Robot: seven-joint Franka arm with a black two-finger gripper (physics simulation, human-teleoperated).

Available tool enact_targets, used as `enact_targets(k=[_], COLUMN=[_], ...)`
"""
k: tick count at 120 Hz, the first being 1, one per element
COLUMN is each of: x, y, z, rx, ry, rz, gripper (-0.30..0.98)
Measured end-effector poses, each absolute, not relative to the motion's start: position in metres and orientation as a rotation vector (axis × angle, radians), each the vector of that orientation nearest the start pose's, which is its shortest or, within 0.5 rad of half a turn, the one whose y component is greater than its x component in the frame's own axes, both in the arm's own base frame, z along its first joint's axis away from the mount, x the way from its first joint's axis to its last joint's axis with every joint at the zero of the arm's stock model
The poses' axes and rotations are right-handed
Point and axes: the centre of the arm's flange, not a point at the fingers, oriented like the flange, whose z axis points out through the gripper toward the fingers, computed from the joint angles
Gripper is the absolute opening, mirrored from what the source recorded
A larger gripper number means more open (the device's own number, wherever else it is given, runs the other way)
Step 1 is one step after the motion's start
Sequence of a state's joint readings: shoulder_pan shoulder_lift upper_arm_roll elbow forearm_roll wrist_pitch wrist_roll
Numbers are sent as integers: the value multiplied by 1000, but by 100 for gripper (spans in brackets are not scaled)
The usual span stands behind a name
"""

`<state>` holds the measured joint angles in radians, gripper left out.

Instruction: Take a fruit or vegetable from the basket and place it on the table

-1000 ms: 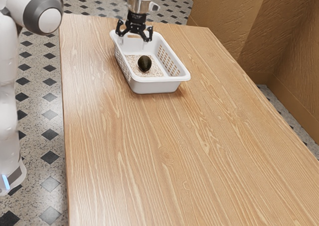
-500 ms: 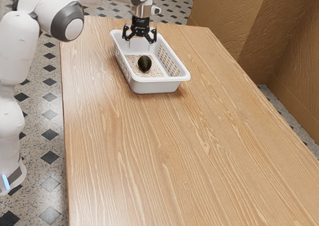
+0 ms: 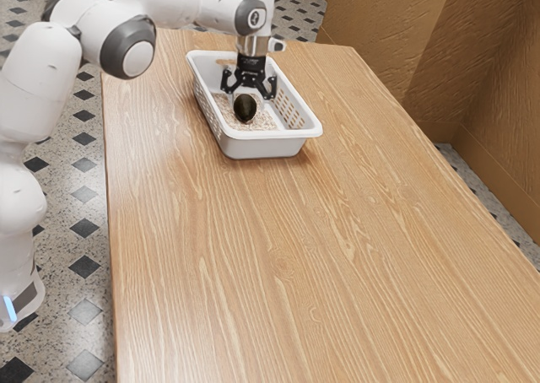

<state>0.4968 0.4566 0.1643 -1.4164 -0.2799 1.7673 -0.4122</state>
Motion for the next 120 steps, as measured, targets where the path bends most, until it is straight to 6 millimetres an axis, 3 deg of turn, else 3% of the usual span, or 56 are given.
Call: enact_targets(k=[39, 46, 60, 68, 77, 85, 94, 108, 114, 120], x=[560, 563, 568, 569, 588, 614, 635, 652, 655, 656], y=[398, 395, 390, 381, 332, 256, 165, 40, 9, -6], z=[404, 402, 424, 458, 519, 566, 599, 615, 613, 611], rx=[-2813, -2817, -2825, -2841, -2914, -3014, -3124, -3248, -3276, -3286], ry=[-1838, -1832, -1821, -1798, -1679, -1509, -1310, -1066, -1018, -1009], rz=[176, 182, 123, 37, -107, -209, -269, -265, -246, -233], gripper=[44, 49, 36, 34, 34, 34, 34, 33, 32, 32])
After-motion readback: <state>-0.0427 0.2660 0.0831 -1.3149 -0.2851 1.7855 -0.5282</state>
